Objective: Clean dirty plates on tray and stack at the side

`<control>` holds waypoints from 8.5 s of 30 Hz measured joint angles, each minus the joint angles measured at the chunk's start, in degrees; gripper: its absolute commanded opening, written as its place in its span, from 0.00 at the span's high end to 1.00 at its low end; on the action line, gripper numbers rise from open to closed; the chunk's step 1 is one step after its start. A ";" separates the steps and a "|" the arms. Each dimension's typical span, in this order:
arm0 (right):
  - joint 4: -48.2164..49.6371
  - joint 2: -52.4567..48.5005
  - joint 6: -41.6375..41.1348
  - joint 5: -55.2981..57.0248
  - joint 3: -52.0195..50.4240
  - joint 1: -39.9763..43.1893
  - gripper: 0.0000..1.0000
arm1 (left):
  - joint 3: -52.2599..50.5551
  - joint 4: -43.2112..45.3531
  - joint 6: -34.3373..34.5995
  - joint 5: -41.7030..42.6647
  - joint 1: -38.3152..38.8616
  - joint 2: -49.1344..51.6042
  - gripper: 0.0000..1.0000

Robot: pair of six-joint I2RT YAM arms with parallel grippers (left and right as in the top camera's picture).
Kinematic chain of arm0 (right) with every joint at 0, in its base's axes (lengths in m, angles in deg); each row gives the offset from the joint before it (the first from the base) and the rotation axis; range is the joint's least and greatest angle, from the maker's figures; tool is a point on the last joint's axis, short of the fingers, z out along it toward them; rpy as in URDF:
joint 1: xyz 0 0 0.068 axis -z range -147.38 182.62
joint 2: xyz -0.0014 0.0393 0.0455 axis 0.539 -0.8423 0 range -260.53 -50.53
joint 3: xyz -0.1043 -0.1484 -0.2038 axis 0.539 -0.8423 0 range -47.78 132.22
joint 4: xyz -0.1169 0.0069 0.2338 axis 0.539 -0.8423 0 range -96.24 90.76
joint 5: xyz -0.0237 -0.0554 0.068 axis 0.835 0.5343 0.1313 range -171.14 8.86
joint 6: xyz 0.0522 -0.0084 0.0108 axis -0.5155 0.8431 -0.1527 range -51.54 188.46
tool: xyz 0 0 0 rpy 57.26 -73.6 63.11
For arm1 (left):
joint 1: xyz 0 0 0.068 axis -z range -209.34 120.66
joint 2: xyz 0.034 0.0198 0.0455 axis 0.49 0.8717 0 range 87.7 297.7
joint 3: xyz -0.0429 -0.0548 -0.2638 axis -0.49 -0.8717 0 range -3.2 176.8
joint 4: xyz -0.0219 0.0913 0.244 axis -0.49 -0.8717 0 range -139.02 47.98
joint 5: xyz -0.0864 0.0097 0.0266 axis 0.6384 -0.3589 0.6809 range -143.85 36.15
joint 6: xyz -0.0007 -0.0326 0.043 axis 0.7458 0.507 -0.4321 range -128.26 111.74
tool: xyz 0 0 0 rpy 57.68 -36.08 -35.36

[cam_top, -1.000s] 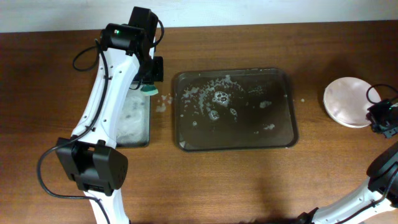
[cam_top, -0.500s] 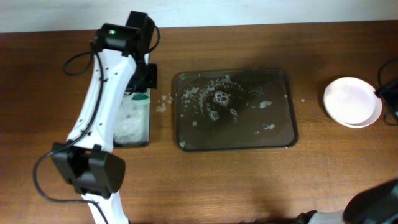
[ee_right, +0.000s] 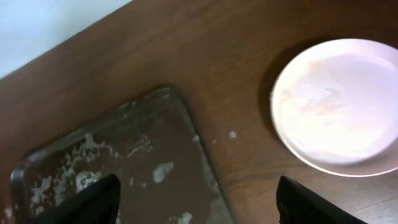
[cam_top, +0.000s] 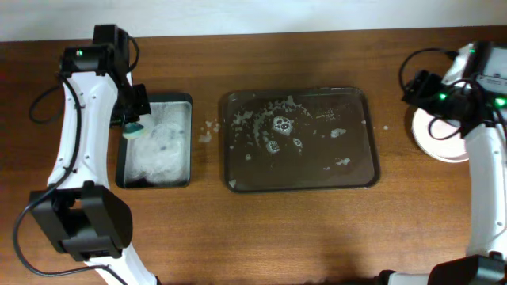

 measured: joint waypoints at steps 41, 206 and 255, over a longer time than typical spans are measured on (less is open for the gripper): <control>-1.66 0.00 0.55 2.56 0.00 -1.22 0.02 | -0.33 -3.50 -3.30 16.72 4.15 -50.58 0.01; 43.01 82.09 1.40 8.07 -80.15 -17.92 0.02 | -107.12 73.77 -21.33 17.33 -3.52 -110.77 0.01; 46.23 86.60 2.73 7.89 -84.74 -17.92 0.02 | -107.12 73.75 -21.33 17.33 -3.52 -110.77 0.01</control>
